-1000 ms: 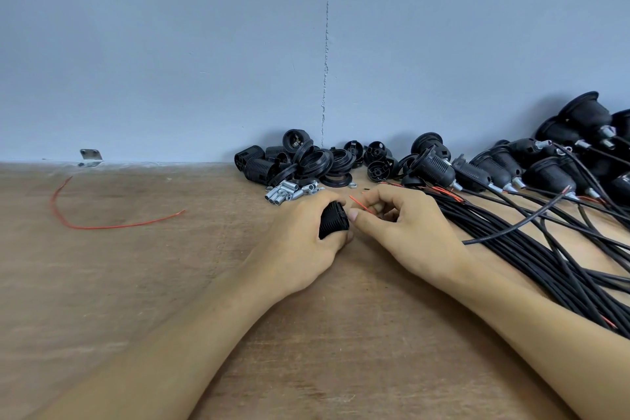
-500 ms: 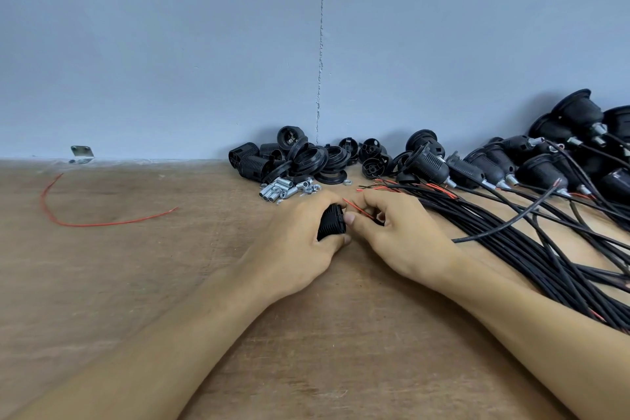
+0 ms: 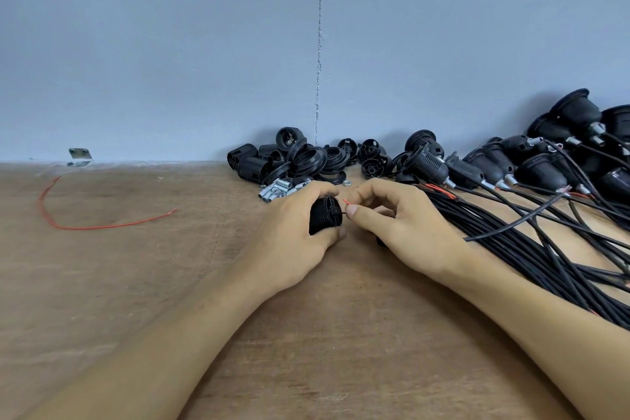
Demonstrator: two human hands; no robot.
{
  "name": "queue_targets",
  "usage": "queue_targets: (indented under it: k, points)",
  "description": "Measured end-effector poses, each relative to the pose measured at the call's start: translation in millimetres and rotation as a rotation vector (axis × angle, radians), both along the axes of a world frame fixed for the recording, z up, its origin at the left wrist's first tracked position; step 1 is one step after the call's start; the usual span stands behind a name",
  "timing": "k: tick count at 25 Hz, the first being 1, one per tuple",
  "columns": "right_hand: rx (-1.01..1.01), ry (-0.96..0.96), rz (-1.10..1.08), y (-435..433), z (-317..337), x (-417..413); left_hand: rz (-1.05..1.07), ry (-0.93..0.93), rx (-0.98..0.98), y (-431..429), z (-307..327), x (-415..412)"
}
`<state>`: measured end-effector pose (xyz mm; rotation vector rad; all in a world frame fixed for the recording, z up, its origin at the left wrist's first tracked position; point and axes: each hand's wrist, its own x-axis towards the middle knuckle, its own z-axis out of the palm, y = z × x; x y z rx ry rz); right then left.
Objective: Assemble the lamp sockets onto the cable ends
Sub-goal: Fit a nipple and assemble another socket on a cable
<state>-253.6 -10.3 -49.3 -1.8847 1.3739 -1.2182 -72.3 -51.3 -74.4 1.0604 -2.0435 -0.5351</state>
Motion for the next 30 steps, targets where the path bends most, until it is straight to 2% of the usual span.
queue_targets:
  k: [6, 10, 14, 21, 30]
  points:
    - [0.089, -0.050, 0.072, -1.5, 2.8, -9.2, 0.001, 0.020, 0.034, -1.3, -1.1, 0.7]
    - [0.136, -0.107, 0.121, -3.3, 2.9, -7.7, -0.070, 0.065, 0.067, -0.7, -1.0, 1.3]
    - [0.159, -0.053, 0.152, -1.5, 5.8, -7.0, -0.109, 0.067, 0.062, -0.3, -0.5, 1.0]
    - [0.141, -0.040, 0.076, -2.2, 3.2, -3.6, -0.097, 0.047, 0.003, 0.0, -1.5, 0.5]
    - [0.126, 0.036, 0.082, -3.5, 3.3, -3.9, -0.086, -0.043, -0.071, 1.6, -0.4, 1.4]
